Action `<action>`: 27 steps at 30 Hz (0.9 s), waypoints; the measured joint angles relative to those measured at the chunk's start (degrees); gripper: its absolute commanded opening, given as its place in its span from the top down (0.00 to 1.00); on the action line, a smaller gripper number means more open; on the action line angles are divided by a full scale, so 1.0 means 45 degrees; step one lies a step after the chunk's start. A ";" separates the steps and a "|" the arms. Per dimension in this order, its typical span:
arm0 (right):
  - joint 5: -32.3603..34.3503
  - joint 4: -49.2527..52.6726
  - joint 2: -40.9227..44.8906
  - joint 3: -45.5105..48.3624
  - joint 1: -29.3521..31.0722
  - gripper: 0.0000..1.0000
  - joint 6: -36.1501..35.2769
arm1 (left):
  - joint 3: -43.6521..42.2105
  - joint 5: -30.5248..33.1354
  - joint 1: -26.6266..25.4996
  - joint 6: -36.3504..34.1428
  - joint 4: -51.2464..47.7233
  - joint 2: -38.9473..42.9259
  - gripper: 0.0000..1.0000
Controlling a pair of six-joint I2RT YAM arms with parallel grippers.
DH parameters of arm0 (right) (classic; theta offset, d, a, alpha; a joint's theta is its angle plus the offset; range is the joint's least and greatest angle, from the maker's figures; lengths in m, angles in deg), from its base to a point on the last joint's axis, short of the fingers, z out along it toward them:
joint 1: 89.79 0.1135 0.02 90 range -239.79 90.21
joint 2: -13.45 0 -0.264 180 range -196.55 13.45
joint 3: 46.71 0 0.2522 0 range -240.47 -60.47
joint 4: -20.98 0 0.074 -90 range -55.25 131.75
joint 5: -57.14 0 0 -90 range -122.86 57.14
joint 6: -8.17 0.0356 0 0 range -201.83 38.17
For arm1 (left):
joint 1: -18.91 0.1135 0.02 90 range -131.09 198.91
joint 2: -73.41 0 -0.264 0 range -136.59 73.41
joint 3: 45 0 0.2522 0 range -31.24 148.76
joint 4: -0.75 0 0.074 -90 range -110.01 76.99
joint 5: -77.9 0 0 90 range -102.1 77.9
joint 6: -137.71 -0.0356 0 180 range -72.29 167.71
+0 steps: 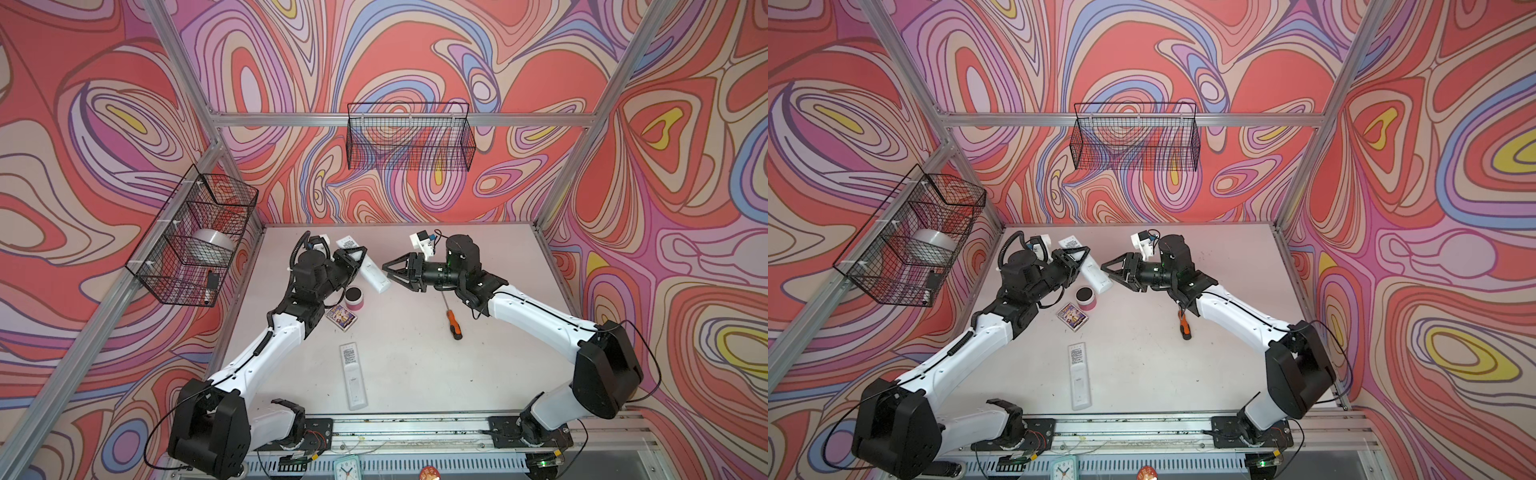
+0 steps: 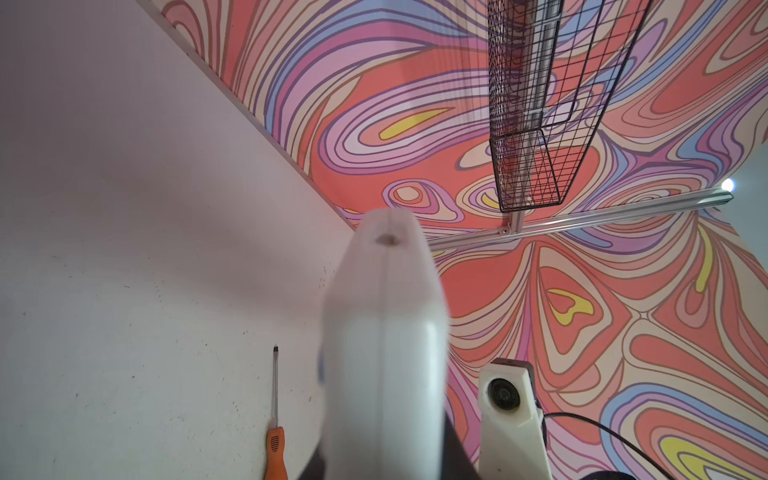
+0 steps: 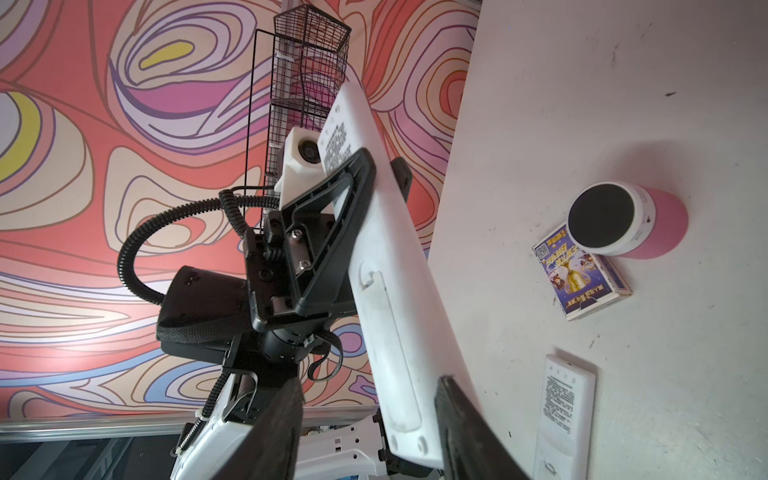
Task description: Unload the batteries from the remote control
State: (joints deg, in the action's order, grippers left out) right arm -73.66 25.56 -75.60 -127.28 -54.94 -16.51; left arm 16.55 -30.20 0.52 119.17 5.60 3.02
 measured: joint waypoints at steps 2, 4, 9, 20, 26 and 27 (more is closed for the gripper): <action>0.0073 0.0277 -0.0087 -0.0092 0.0005 0.46 -0.0078 | -0.0019 0.0010 0.0000 0.0005 0.0005 0.0019 0.87; 0.0107 0.0529 -0.0175 -0.0189 0.0053 0.46 -0.0175 | -0.0024 0.0019 0.0000 0.0034 0.0010 0.0058 0.87; 0.0063 0.1141 -0.0563 -0.0588 0.0277 0.46 -0.0447 | -0.0117 0.0063 0.0000 0.0044 0.0019 0.0262 0.87; -0.1044 -0.1627 -0.1175 0.0063 0.0549 0.58 0.1132 | -0.0175 0.0146 0.0000 0.0282 0.0670 0.0282 0.87; -0.1462 -0.2841 -0.1331 0.0282 0.0500 0.76 0.1860 | -0.0466 0.0136 0.0024 0.0986 0.1156 0.0287 0.81; -0.1477 -0.2924 -0.1331 0.0282 0.0495 0.80 0.1860 | -0.0471 0.0131 0.0024 0.1044 0.1195 0.0291 0.72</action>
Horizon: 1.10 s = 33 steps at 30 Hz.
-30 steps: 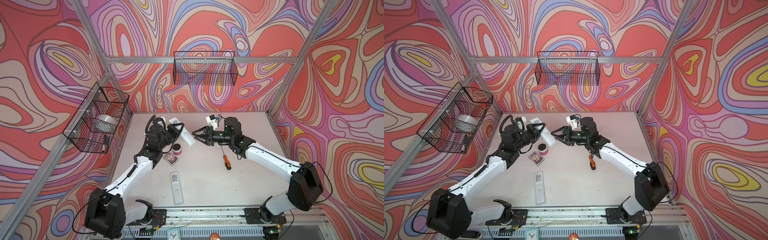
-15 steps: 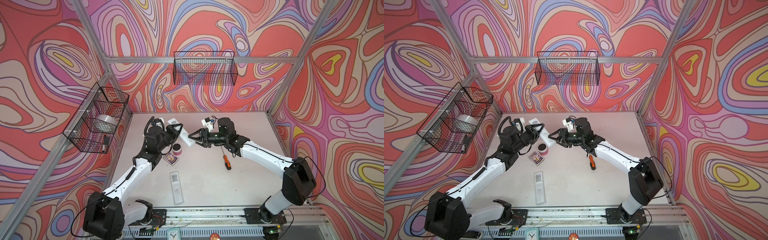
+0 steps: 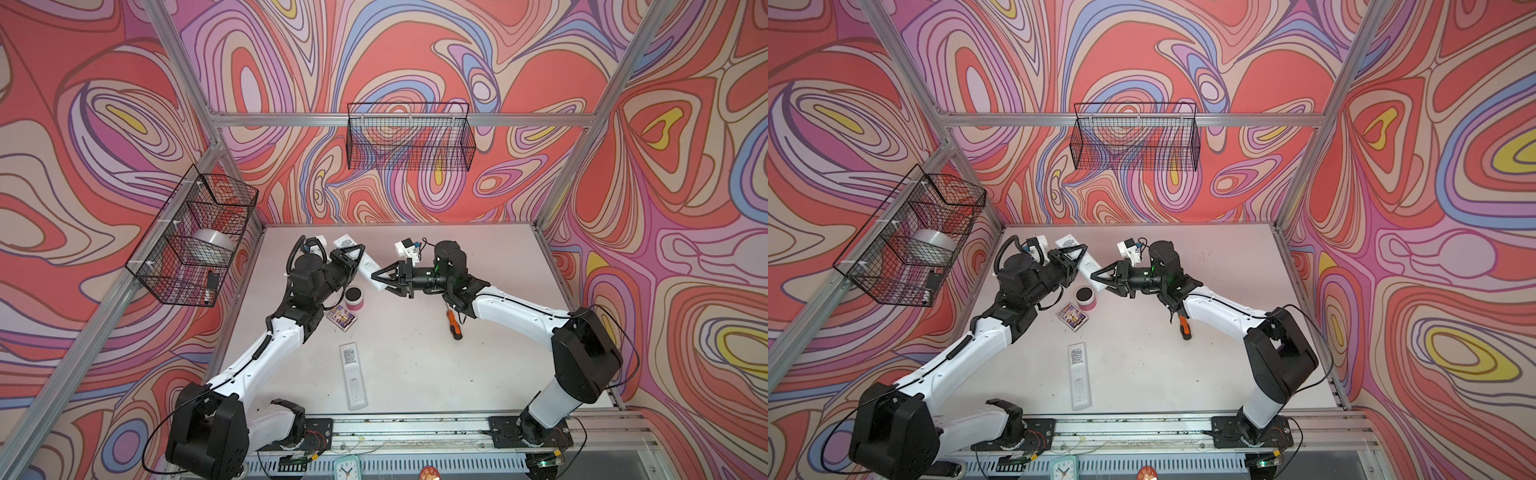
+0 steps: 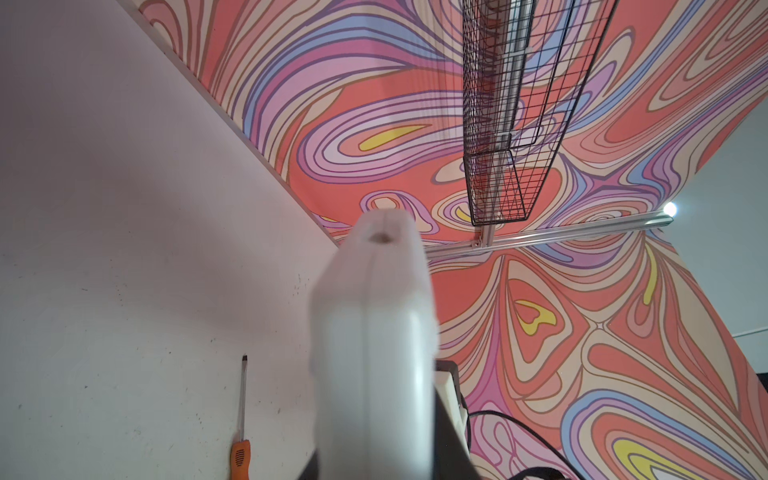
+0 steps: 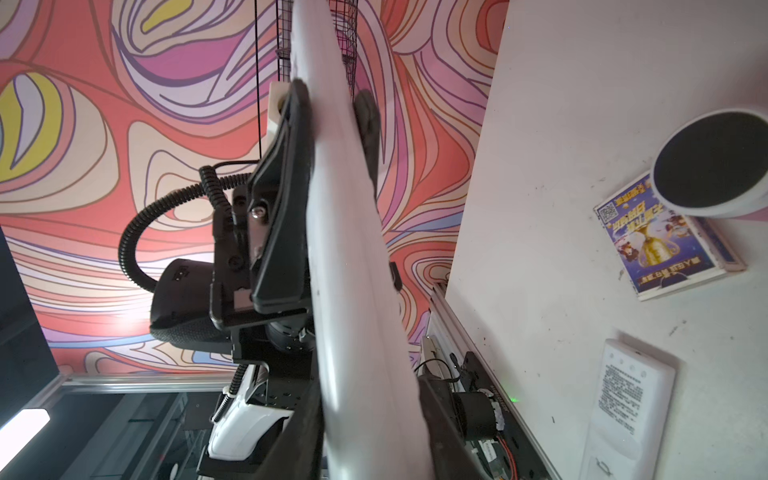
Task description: Unload the batteries from the remote control
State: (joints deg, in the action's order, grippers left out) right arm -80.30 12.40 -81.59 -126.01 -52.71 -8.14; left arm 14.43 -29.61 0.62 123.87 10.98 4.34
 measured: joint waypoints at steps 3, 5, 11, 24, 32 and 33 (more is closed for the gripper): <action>-0.0049 -0.0078 0.0010 0.0005 0.0034 0.85 -0.0029 | -0.0005 -0.0058 0.0000 -0.0049 -0.0146 0.0000 0.47; -0.0155 0.0121 0.0010 0.0005 0.0053 0.85 -0.0287 | 0.0005 -0.0364 0.0034 -0.0146 -0.0369 -0.0005 0.41; -0.1190 0.2608 0.0141 -0.0534 -0.0340 0.85 -0.2084 | 0.0563 -0.3769 0.0971 0.0029 -0.0709 -0.1268 0.42; -0.4323 0.8932 0.1117 -0.1472 -0.2939 0.87 -0.6416 | 0.1409 -0.9510 0.2283 0.0549 -0.0019 -0.2419 0.38; -0.5100 0.9826 0.1229 -0.1535 -0.2958 0.87 -0.7082 | 0.1525 -1.0253 0.2336 0.0121 -0.0520 -0.2312 0.42; -0.5139 0.9884 0.1229 -0.1535 -0.2958 0.87 -0.7135 | 0.1525 -1.0321 0.2336 0.0112 -0.0539 -0.2312 0.43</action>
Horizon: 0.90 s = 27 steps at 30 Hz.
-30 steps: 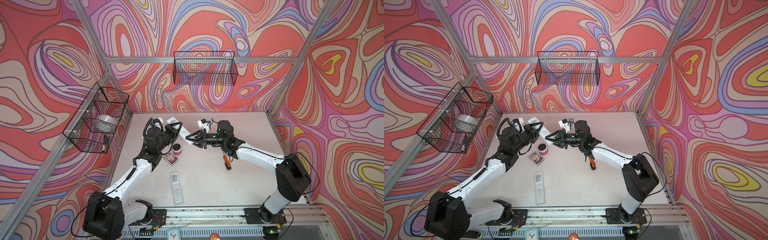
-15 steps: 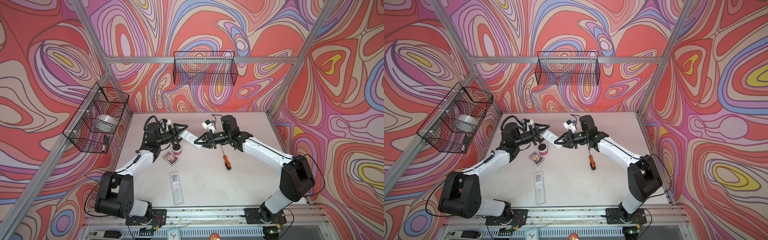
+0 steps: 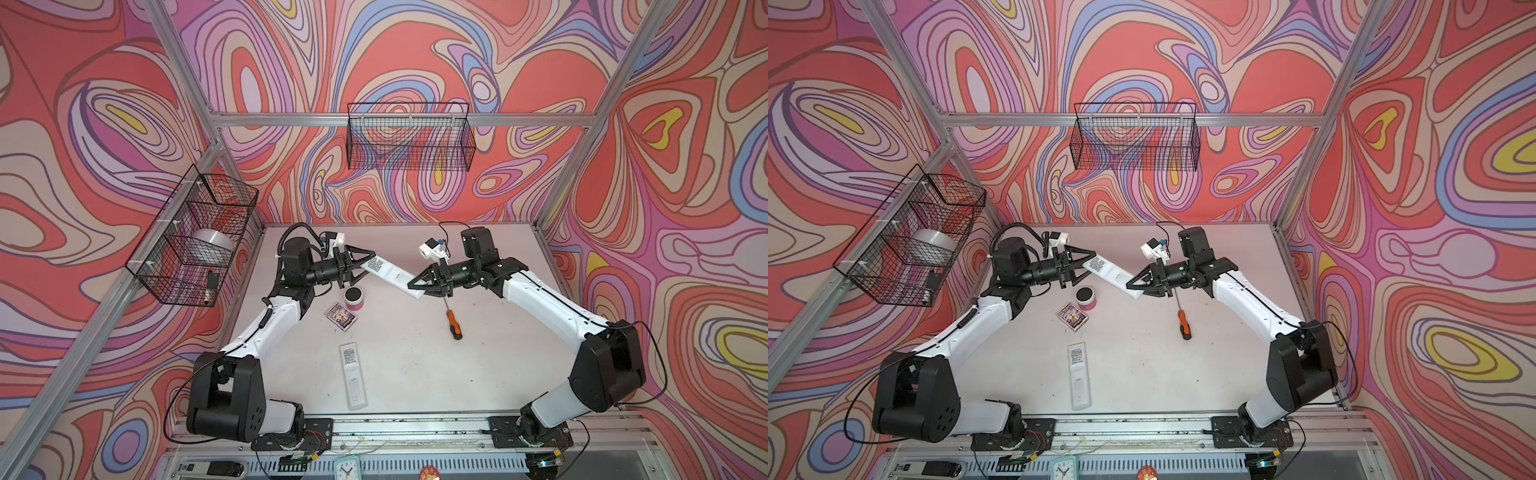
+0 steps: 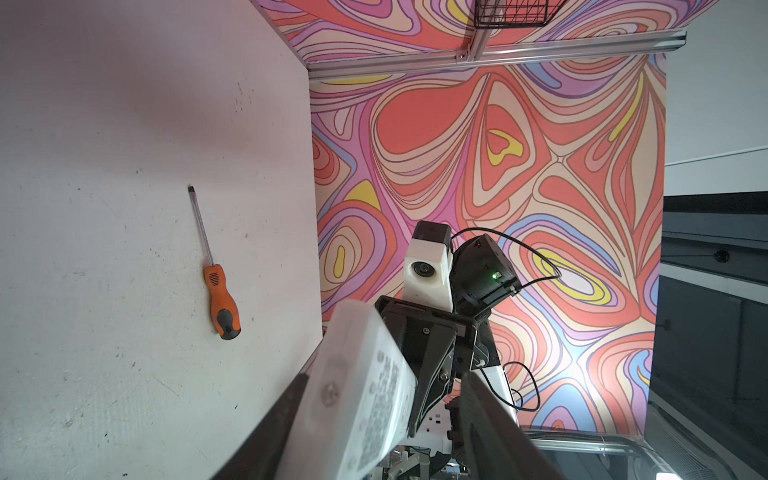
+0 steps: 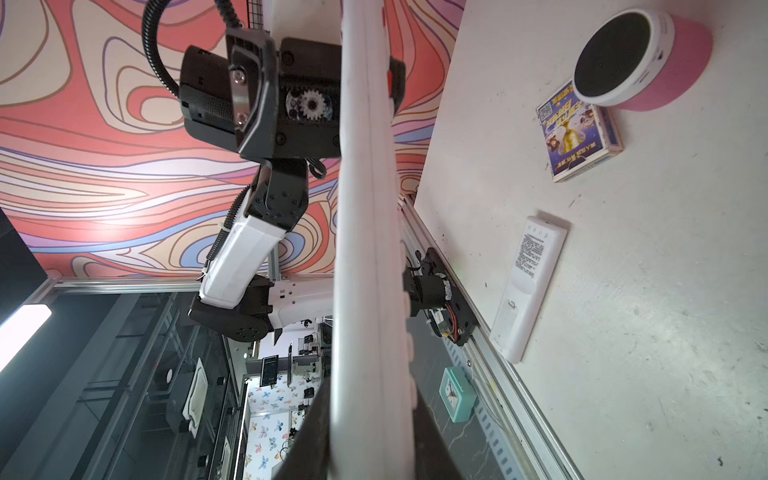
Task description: Unload the batteries from the remote control
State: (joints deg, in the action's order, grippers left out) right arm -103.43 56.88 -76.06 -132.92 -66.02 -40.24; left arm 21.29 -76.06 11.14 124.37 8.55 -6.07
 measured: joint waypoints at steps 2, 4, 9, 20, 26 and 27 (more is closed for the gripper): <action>-0.0073 0.0073 0.0000 0.0000 0.0000 0.87 -0.0029 | 0.0000 -0.0092 0.0000 -0.0034 -0.0087 -0.0005 0.47; -0.0141 0.0092 -0.0005 0.0000 0.0000 0.87 -0.0049 | 0.0000 -0.0170 -0.0005 -0.0063 -0.0175 -0.0005 0.52; -0.0364 0.0427 -0.0180 -0.0325 0.0000 0.78 -0.0267 | 0.0000 -0.0253 -0.0024 -0.0457 -0.0724 -0.0015 0.83; 0.3478 0.4080 -0.0253 -0.1705 -0.0806 0.19 -0.2157 | 0.0287 0.0267 -0.0126 -0.2239 -0.2429 0.0272 1.00; 0.8179 0.4959 0.1593 -0.1695 -0.1588 0.02 -0.1588 | 0.0107 0.3385 -0.0763 -0.5124 -0.5508 0.2123 1.00; 0.8412 0.4920 0.1783 -0.1671 -0.1554 0.02 -0.1360 | -0.0136 0.3852 -0.0928 -0.5289 -0.5503 0.2487 1.00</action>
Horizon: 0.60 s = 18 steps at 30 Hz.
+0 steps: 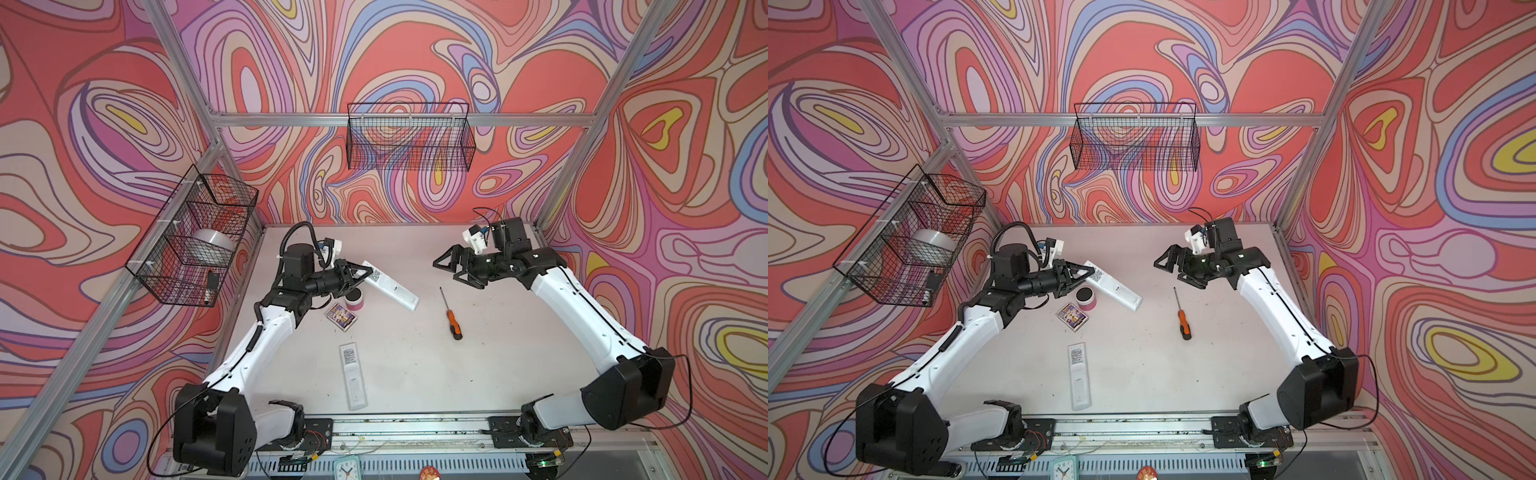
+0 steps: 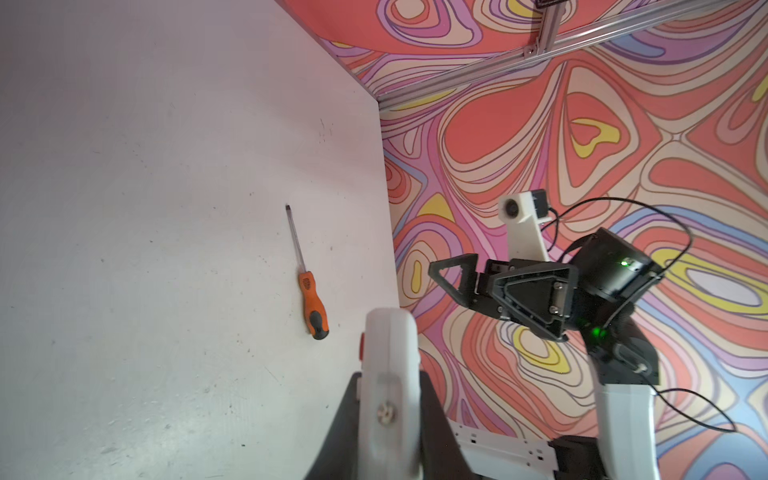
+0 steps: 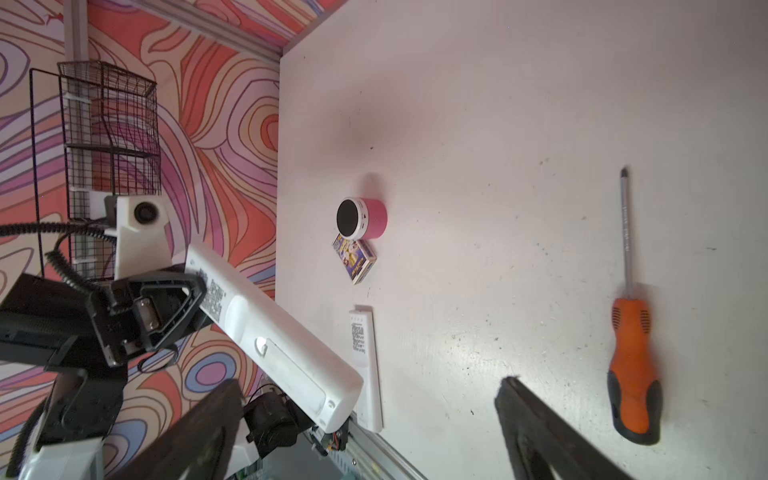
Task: Unload the batteries from the remote control
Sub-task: 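Lower the held remote with the left gripper while the right gripper approaches it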
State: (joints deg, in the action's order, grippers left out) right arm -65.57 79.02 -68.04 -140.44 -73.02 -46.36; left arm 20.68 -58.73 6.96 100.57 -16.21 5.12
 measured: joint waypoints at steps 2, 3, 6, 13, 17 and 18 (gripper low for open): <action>0.0194 -0.0340 0.0199 0.0262 0.0044 0.02 0.0529 | -0.0947 0.0903 -0.0325 -0.0073 0.0481 0.0738 1.00; 0.0253 -0.0641 0.0277 0.0578 0.0073 0.02 0.0831 | -0.1656 0.1360 -0.0486 -0.0005 0.0942 0.1064 1.00; 0.0481 -0.1530 0.0345 0.1734 0.0253 0.02 0.1831 | -0.3662 0.2798 -0.0928 0.0554 0.2118 0.1545 1.00; 0.1083 -0.2997 -0.0330 0.2351 0.1535 0.02 0.2963 | -0.4998 0.5095 -0.1375 0.1564 0.1540 0.1608 1.00; 0.1098 -0.3075 -0.1462 0.1511 0.1938 0.02 0.2628 | -0.3415 0.5736 -0.1379 0.1326 0.0962 0.1258 1.00; 0.1117 -0.3060 -0.1681 0.1331 0.1948 0.02 0.2506 | -0.3313 0.6071 -0.1428 0.1350 0.1059 0.1341 1.00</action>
State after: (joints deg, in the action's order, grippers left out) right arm -60.55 65.25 -75.60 -134.45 -64.25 -35.09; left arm 5.78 -31.41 0.54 106.65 -11.45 11.15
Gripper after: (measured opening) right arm 0.984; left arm 0.186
